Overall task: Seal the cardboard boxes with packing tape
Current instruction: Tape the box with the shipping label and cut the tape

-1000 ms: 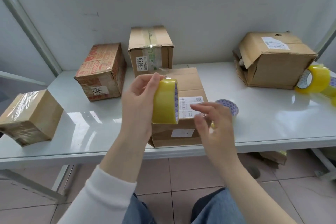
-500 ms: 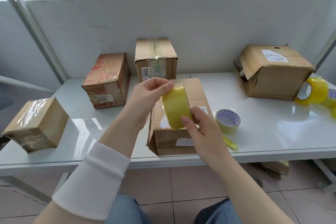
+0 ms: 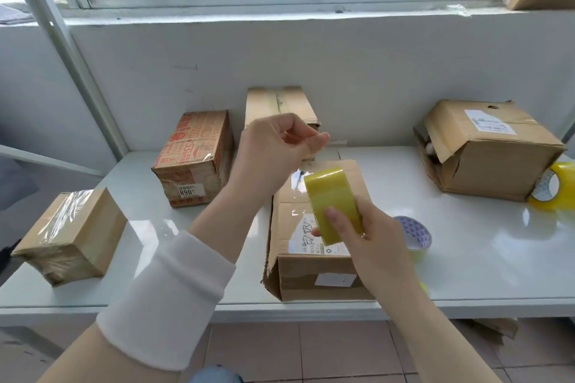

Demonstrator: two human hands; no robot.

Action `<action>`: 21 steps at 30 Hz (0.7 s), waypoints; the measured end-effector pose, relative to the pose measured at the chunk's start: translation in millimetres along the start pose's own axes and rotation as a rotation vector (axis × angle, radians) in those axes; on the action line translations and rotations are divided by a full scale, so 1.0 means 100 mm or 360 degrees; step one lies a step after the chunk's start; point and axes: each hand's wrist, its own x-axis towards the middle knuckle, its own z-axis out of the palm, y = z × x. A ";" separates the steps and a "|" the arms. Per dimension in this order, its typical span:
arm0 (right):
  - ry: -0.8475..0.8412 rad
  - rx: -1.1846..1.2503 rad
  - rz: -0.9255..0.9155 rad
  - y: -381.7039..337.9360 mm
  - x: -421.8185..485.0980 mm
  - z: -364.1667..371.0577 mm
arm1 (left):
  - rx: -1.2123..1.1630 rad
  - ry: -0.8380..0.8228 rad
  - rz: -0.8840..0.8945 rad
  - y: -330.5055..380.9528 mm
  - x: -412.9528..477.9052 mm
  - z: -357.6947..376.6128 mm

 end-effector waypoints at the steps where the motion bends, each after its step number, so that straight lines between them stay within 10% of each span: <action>1: 0.0023 0.0091 0.0054 -0.01 0.03 0.00 | -0.0074 0.0047 0.0017 0.04 0.05 -0.01; 10: -0.0419 0.0238 0.0143 0.12 -0.01 0.01 | -0.0280 -0.0030 -0.0103 -0.06 0.63 -0.14; 21: 0.0154 0.0074 0.0556 0.07 0.16 0.13 | -0.0274 0.0121 -0.0187 -0.44 1.06 0.05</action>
